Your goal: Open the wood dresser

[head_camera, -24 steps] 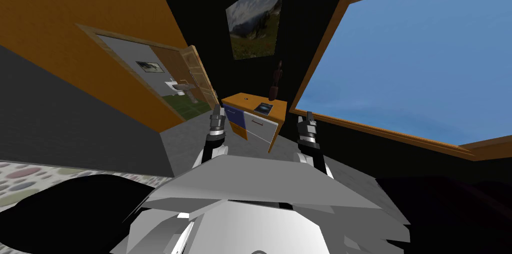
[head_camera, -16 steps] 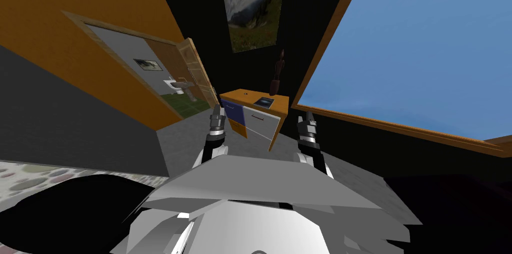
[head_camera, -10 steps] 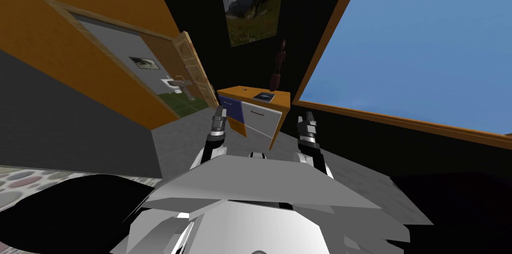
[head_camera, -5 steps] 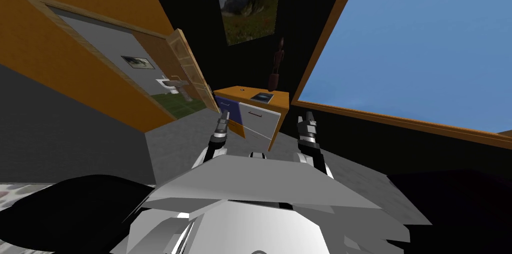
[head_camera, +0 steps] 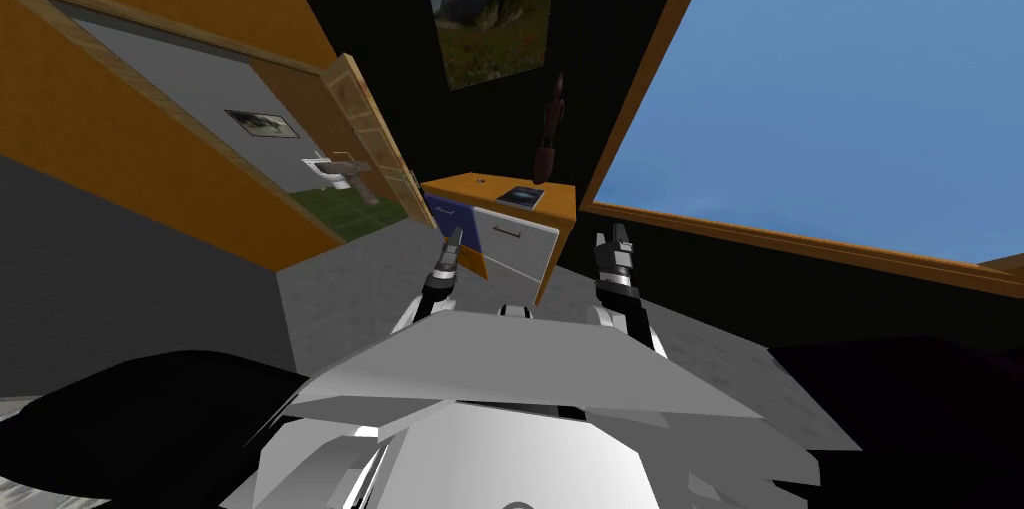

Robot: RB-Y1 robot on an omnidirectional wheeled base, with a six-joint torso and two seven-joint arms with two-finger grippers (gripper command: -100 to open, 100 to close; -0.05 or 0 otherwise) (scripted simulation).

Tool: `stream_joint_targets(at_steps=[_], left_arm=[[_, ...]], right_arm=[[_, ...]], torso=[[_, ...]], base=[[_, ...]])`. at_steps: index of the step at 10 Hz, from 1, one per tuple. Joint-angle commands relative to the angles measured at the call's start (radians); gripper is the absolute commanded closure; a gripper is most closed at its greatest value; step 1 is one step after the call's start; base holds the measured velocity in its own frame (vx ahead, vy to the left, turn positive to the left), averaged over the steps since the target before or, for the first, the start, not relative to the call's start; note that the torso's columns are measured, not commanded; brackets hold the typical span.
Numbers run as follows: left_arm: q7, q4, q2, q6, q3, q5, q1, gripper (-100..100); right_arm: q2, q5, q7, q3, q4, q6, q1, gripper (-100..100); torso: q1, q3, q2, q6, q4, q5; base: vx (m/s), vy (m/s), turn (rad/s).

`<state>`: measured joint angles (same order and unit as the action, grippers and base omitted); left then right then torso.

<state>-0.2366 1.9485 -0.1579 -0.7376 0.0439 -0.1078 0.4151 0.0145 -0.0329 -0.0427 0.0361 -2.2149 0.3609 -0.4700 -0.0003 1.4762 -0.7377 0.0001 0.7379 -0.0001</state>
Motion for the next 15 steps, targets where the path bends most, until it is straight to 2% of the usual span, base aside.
stream_joint_targets(at_steps=[1,8,15], left_arm=[[-0.019,-0.062,-0.002,-0.040,0.008,-0.011,-0.010,-100],[-0.068,-0.242,0.004,-0.149,0.024,-0.038,-0.043,-100],[-0.118,-0.434,0.033,-0.262,0.041,-0.066,-0.079,-100]], right_arm=[[0.000,0.000,0.000,0.000,0.000,0.000,0.000,0],[0.000,0.000,0.000,0.000,0.000,0.000,0.000,0],[0.000,0.000,0.000,0.000,0.000,0.000,0.000,0]], torso=[[0.001,0.000,-0.001,0.000,0.000,0.000],[0.000,0.000,-0.001,0.000,0.000,0.000],[0.001,0.000,0.000,0.000,0.000,0.000]], base=[[0.046,-0.018,-0.040],[0.056,-0.018,-0.039],[0.057,-0.017,-0.041]])
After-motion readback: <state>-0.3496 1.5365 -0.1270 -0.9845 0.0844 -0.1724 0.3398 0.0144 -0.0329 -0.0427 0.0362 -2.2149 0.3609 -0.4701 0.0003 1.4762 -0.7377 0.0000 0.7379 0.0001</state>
